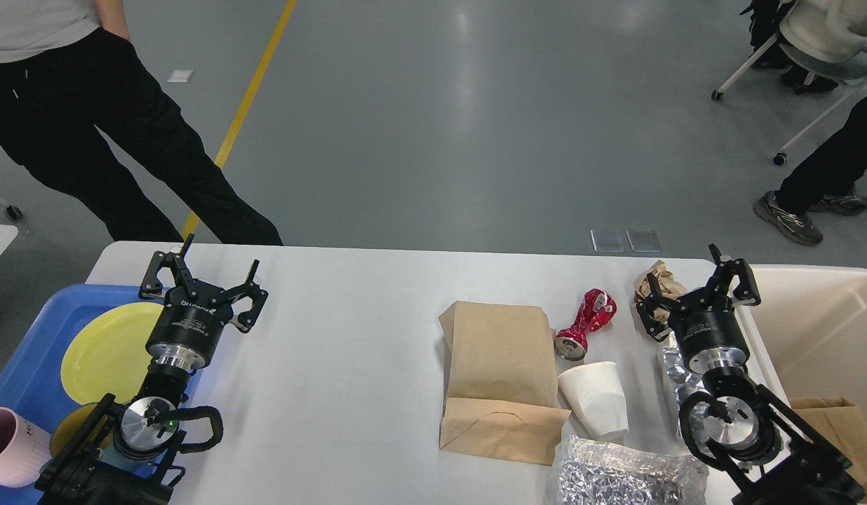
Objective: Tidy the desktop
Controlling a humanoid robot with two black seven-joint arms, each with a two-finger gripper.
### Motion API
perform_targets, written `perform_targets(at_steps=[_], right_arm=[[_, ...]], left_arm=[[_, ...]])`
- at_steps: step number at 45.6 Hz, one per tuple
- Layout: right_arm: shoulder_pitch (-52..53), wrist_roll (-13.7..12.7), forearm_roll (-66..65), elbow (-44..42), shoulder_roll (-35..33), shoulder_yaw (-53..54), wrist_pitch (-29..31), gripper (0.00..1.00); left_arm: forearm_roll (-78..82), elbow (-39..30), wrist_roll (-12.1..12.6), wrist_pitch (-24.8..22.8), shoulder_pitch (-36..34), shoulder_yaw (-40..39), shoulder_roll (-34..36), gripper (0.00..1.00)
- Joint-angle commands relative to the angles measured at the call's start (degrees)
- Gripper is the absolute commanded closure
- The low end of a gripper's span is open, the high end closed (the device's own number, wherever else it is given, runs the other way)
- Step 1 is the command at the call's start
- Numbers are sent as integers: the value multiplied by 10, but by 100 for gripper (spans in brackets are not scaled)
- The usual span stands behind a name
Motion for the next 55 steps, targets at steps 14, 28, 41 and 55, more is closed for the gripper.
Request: perform_targets(at_steps=[14,28,41,55], right_arm=[[0,0,0,0,0,0,0,0],[0,1,0,0,0,0,0,0],[0,1,0,0,0,0,0,0],[0,0,1,0,0,0,0,0]], left_arm=[[-2,40,-5,-3,-27,-2,3,3],[-2,41,-14,-3,-30,2,-1,3],[-2,41,-14,-3,-30,2,-1,3],[-2,41,-15,-3,-30,2,-1,3]])
